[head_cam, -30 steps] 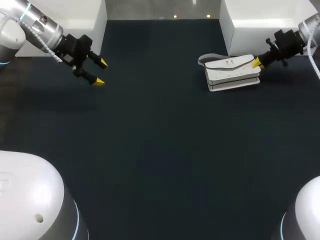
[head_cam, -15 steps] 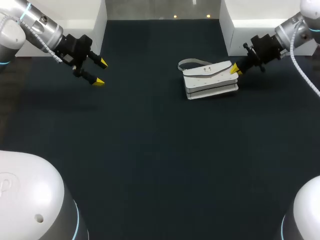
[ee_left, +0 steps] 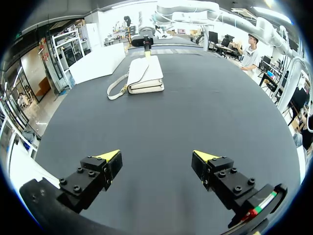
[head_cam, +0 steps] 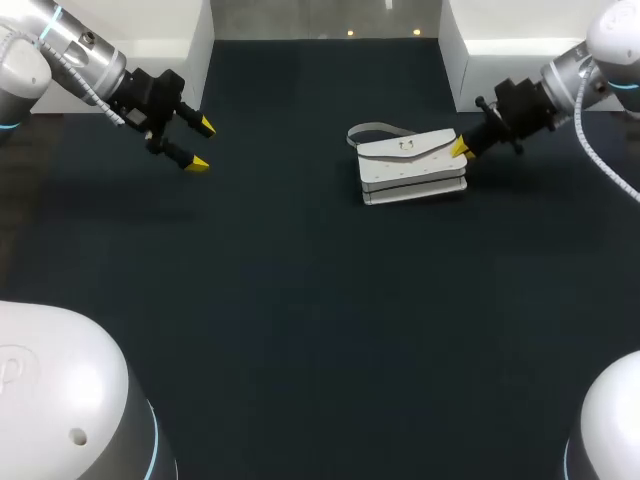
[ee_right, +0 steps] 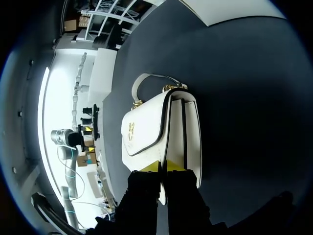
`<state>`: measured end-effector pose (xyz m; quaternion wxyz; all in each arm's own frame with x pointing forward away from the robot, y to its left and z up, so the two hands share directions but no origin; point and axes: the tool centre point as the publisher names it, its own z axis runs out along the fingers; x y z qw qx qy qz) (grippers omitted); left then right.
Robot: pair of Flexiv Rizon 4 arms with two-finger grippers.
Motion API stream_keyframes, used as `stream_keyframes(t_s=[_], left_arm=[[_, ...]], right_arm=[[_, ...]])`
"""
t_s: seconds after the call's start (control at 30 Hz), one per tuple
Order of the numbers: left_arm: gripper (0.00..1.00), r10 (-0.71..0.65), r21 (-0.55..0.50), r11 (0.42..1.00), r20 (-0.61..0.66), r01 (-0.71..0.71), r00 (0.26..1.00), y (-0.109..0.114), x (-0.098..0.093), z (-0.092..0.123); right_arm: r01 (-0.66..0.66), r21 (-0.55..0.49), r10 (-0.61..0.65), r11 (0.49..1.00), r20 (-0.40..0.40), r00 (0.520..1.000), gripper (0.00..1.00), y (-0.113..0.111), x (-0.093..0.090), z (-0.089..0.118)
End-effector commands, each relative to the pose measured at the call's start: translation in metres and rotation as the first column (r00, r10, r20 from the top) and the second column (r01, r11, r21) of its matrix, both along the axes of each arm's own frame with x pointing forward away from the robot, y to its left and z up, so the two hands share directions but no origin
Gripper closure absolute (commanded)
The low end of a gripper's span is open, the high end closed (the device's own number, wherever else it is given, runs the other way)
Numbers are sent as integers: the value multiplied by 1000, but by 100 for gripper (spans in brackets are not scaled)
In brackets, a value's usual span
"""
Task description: Pick up the bag, open it, inspect its contents, close it, and place it on the opposite side
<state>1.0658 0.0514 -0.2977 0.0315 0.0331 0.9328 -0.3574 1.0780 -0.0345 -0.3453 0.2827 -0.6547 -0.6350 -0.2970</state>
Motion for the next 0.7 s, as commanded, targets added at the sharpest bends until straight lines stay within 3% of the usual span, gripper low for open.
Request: stream_keyframes(t_s=[0.03, 0.27, 0.4, 0.7], left_arm=[[0, -2, -3, 1000, 0, 2, 1000, 0, 2, -1], [0, -2, -3, 1000, 0, 2, 1000, 0, 2, -1], [0, -2, -3, 1000, 0, 2, 1000, 0, 2, -1], [0, -2, -3, 1000, 0, 2, 1000, 0, 2, -1]], right_arm=[[80, -2, -80, 997, 71, 994, 100, 1, -5, 1], [80, -2, -80, 997, 71, 994, 100, 1, -5, 1], [79, 50, -82, 996, 64, 995, 100, 32, -8, -5], [50, 193, -63, 980, 65, 996, 100, 98, -37, -12]])
